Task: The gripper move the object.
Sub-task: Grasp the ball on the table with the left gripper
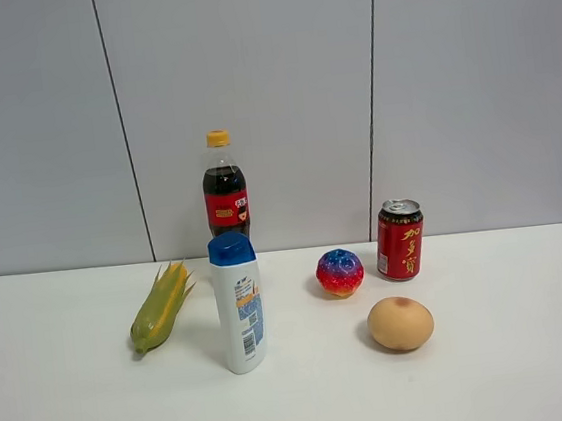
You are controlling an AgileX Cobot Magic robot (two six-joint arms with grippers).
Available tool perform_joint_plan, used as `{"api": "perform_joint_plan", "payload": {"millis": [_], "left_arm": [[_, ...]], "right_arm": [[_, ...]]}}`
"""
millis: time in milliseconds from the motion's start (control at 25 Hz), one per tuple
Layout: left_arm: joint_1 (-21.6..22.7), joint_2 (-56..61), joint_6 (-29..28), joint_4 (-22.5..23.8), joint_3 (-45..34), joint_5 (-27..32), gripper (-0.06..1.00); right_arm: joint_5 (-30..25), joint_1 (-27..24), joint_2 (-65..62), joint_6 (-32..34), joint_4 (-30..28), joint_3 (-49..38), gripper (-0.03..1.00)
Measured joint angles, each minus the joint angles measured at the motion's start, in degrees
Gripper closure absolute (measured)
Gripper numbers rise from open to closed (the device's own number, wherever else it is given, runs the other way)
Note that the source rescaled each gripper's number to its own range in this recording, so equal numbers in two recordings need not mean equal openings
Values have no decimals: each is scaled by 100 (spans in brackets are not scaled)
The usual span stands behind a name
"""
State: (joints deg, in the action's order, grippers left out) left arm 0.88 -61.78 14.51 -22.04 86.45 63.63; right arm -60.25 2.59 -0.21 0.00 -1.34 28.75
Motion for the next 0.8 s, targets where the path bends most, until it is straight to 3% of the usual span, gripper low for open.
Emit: {"api": "perform_joint_plan", "payload": {"millis": [120, 280, 800], "left_arm": [[-35, -464, 244, -39, 399, -6, -6], [-487, -1074, 659, -39, 750, -154, -6], [-3723, -2400, 749, 455, 859, -619, -6]], "right_arm": [[0, 0, 0, 0, 0, 0, -3], [0, 0, 0, 0, 0, 0, -3], [0, 0, 0, 0, 0, 0, -3]]}}
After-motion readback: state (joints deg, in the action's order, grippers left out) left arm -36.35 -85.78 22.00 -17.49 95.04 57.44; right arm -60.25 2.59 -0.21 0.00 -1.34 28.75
